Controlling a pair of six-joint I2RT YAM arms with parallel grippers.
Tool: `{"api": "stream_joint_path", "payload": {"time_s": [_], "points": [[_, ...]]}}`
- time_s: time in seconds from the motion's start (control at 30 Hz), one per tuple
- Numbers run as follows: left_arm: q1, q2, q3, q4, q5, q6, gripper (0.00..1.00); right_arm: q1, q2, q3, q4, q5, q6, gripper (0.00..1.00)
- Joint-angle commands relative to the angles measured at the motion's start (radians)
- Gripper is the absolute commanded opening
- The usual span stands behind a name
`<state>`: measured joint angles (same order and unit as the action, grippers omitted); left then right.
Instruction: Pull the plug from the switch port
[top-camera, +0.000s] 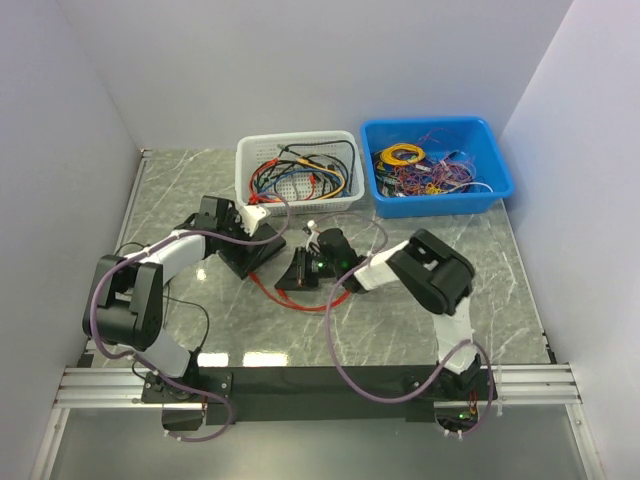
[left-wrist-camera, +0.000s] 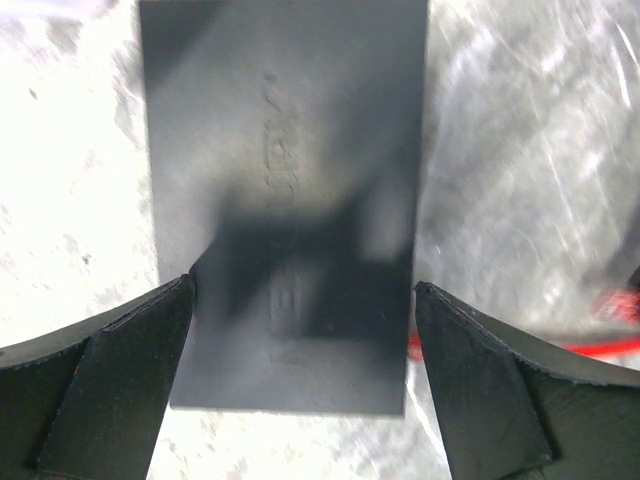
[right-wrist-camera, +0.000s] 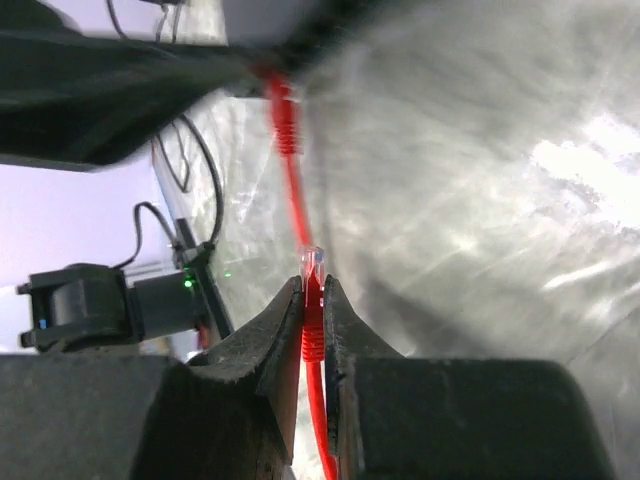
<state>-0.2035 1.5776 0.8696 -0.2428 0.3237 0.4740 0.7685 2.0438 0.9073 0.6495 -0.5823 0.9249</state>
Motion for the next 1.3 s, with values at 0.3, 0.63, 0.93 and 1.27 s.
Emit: {"api": "stream_joint_path", "payload": {"time_s": [0.3,0.63,0.93,1.27], "points": [[0.009,-0.057,0.0,-0.26,0.038,-0.006,0.99,-0.055,-0.49,0.215,-0.391,0.193,-0.329,0.0],[0.009,-0.102,0.057,-0.296,0.031,-0.049,0.99,-0.124,-0.577,0.583,-0.455,0.024,-0.313,0.0],[0.012,-0.123,0.086,-0.294,0.014,-0.083,0.99,-0.218,-0.236,1.082,-0.438,-0.034,-0.282,0.0],[0.088,-0.179,0.059,-0.306,0.023,-0.068,0.99,-0.216,0.222,1.377,-0.288,0.113,-0.179,0.0]]}}
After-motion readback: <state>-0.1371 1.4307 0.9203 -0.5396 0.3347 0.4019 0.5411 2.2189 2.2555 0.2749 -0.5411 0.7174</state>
